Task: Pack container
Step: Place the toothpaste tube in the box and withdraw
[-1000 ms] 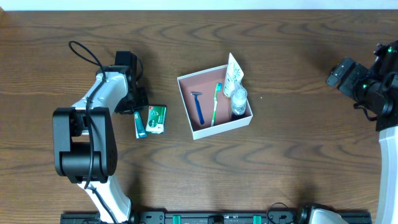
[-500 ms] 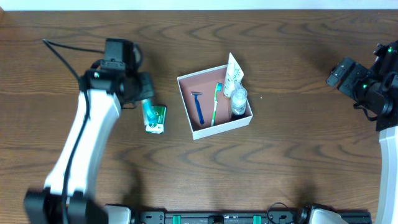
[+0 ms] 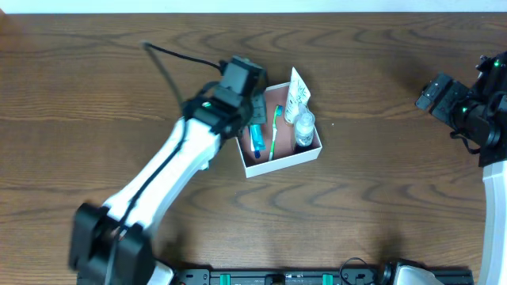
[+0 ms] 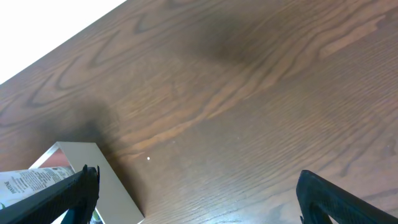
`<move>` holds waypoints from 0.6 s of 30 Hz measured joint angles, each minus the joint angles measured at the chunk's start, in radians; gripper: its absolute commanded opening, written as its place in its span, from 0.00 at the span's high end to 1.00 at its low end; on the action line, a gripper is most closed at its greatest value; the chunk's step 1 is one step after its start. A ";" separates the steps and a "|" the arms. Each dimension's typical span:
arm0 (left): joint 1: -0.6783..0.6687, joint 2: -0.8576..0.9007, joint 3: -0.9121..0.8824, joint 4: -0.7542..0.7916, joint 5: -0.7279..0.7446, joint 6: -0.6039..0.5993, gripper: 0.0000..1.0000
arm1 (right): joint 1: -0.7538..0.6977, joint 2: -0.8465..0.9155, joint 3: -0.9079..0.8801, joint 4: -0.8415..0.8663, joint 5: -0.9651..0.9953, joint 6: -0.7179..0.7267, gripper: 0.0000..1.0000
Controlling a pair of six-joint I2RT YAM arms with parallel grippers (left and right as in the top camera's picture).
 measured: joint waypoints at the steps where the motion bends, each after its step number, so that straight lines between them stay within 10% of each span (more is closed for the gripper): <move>1: -0.003 0.032 -0.002 0.009 -0.013 -0.014 0.88 | 0.000 0.000 0.000 0.000 0.000 0.000 0.01; 10: -0.005 0.160 -0.015 0.018 -0.048 -0.097 0.86 | 0.000 0.000 0.000 0.000 0.000 0.000 0.01; 18: -0.005 0.162 -0.016 0.019 -0.055 -0.143 0.62 | 0.000 0.000 0.000 0.000 0.000 0.000 0.01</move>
